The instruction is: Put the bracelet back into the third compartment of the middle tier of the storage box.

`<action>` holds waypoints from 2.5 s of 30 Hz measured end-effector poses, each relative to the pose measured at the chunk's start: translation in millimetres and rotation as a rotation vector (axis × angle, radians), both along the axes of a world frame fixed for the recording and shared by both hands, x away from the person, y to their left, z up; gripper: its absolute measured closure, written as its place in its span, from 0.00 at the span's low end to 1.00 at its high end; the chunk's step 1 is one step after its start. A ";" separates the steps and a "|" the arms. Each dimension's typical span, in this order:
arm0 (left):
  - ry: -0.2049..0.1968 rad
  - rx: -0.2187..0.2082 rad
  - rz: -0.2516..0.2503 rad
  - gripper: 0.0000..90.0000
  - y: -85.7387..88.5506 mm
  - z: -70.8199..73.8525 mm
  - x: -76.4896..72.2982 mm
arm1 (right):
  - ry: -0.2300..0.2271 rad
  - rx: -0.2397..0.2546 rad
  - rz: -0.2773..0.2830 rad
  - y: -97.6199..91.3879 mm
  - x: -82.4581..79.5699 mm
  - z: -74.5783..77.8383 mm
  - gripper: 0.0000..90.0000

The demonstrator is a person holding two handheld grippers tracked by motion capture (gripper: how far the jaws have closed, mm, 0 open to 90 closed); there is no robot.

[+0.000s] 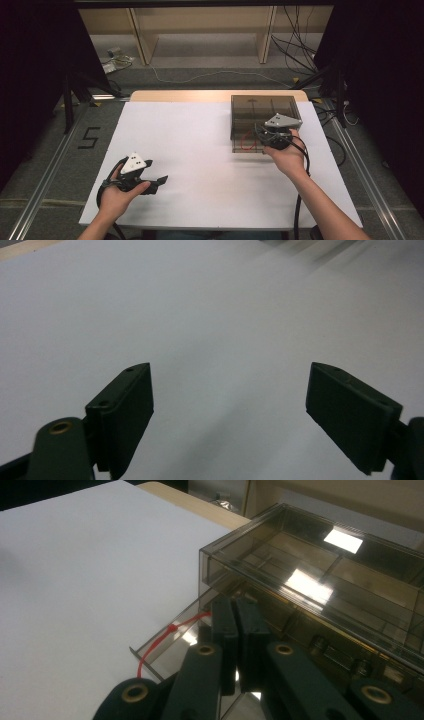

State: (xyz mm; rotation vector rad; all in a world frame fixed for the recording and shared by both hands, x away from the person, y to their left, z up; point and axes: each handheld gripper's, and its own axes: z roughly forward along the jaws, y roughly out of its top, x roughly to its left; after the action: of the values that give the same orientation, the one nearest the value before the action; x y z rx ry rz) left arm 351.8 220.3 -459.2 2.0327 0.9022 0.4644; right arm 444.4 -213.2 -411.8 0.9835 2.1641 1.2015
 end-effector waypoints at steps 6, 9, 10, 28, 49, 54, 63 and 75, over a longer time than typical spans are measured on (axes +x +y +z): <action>0.002 0.000 0.000 0.21 0.1 0.0 -0.1 | -0.004 0.002 -0.004 -2.0 0.2 0.1 0.99; 0.001 0.000 0.000 0.21 0.2 0.1 -0.1 | -0.004 0.005 -0.009 -3.0 0.1 0.4 0.99; 0.001 0.000 0.000 0.21 0.1 0.1 -0.1 | -0.004 0.005 -0.009 -3.4 0.1 0.5 0.99; 0.002 0.000 0.001 0.21 0.1 0.0 -0.1 | -0.002 0.001 -0.022 -10.1 0.0 1.0 0.99; 0.002 0.001 0.001 0.21 0.2 0.0 -0.1 | -0.005 0.005 -0.039 -16.8 -0.2 2.0 0.99; 0.002 0.000 0.000 0.21 0.0 0.0 -0.2 | -0.007 0.007 -0.045 -19.5 0.0 2.2 0.99; 0.003 0.001 0.001 0.21 0.1 -0.1 0.1 | -0.008 0.010 -0.054 -23.5 0.0 2.5 0.99; 0.002 0.001 0.001 0.21 0.3 -0.1 0.4 | -0.008 0.007 -0.063 -28.0 -0.3 2.4 0.99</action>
State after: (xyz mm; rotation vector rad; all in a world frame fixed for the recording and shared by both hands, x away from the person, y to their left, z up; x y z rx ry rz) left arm 352.2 220.6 -459.3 2.0342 0.9043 0.4638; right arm 444.1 -241.2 -409.4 1.0410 2.1079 1.1825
